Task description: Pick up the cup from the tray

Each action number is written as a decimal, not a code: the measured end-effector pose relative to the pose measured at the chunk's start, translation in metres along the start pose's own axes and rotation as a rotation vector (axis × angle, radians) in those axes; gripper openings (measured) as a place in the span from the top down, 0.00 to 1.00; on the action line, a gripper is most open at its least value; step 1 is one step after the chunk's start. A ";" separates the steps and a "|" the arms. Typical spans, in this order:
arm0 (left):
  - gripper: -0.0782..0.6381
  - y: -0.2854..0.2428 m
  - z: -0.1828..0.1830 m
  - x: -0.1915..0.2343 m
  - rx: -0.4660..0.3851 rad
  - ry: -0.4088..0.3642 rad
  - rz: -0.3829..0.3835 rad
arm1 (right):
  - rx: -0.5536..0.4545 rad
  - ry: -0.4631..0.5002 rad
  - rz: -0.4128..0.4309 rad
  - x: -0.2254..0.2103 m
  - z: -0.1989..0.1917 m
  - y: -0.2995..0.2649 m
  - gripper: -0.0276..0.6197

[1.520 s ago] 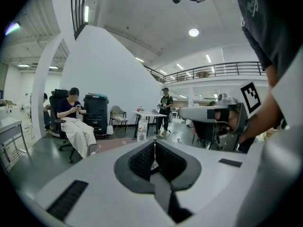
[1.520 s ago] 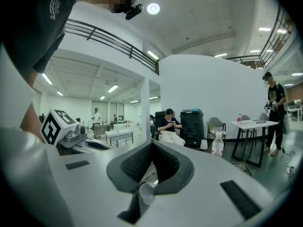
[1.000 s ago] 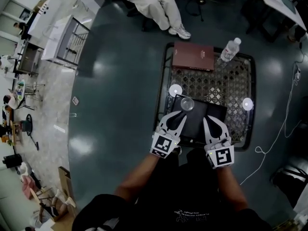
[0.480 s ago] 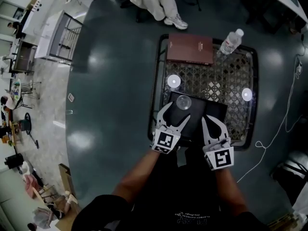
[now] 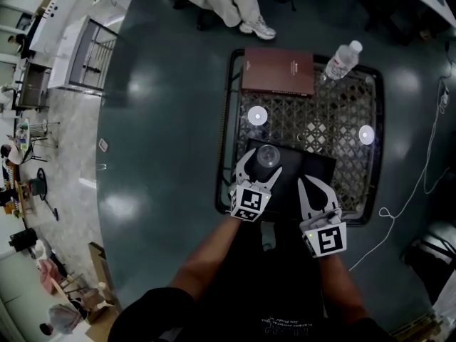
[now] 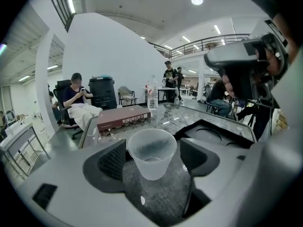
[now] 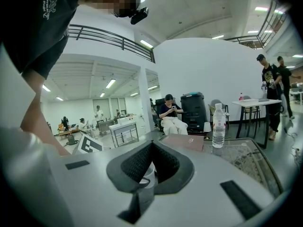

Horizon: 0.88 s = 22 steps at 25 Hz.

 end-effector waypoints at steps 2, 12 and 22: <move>0.41 -0.006 0.000 0.000 0.012 -0.006 -0.002 | 0.015 0.006 0.000 -0.002 0.000 0.000 0.95; 0.42 -0.016 -0.004 0.000 0.038 -0.049 0.029 | 0.001 -0.016 -0.010 -0.007 -0.002 -0.001 0.95; 0.43 -0.007 0.005 -0.001 0.021 -0.047 0.025 | 0.003 0.003 0.005 -0.002 0.001 0.001 0.95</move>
Point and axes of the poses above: the fingertips, and each gripper's own axes: y backward along the fingers, x to its left, z out of its top, the point moved 6 cm from there along y, backward along the fingers, and after that the axes turned 6 degrees about x, right-handed, at the moved point
